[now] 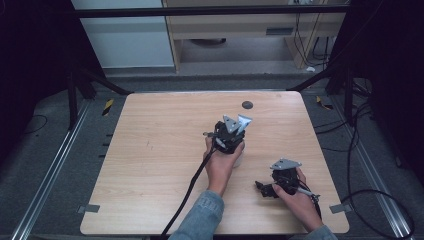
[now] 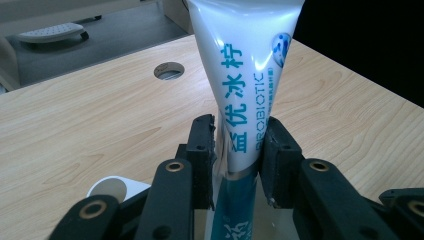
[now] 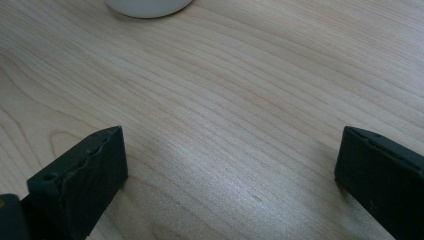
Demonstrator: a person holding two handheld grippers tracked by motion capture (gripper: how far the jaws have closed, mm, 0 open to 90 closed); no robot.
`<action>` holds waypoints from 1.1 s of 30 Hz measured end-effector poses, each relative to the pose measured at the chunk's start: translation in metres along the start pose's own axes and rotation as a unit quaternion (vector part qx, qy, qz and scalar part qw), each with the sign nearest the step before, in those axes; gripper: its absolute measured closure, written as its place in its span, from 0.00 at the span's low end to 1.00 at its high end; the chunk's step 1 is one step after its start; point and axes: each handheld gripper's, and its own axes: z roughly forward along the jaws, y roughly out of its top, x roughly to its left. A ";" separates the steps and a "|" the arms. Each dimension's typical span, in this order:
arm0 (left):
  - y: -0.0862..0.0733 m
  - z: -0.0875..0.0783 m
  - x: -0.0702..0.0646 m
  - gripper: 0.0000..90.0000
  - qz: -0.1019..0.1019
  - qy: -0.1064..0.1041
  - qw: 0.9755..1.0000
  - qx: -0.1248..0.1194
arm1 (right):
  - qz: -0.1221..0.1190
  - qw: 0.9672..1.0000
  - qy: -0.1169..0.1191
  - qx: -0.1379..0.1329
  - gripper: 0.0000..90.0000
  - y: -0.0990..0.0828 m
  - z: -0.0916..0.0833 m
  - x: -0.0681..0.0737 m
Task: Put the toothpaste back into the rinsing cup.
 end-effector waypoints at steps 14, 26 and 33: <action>-0.001 -0.004 -0.007 0.70 0.010 -0.004 1.000 0.006 | -0.001 1.000 0.000 -0.001 0.01 -0.001 0.000 0.000; -0.004 -0.010 -0.012 0.69 0.007 -0.006 1.000 0.006 | 0.000 1.000 0.000 -0.001 0.01 -0.001 -0.001 0.001; -0.004 -0.018 -0.016 0.65 0.015 -0.003 1.000 0.001 | -0.002 1.000 -0.001 -0.002 0.01 -0.001 -0.001 0.000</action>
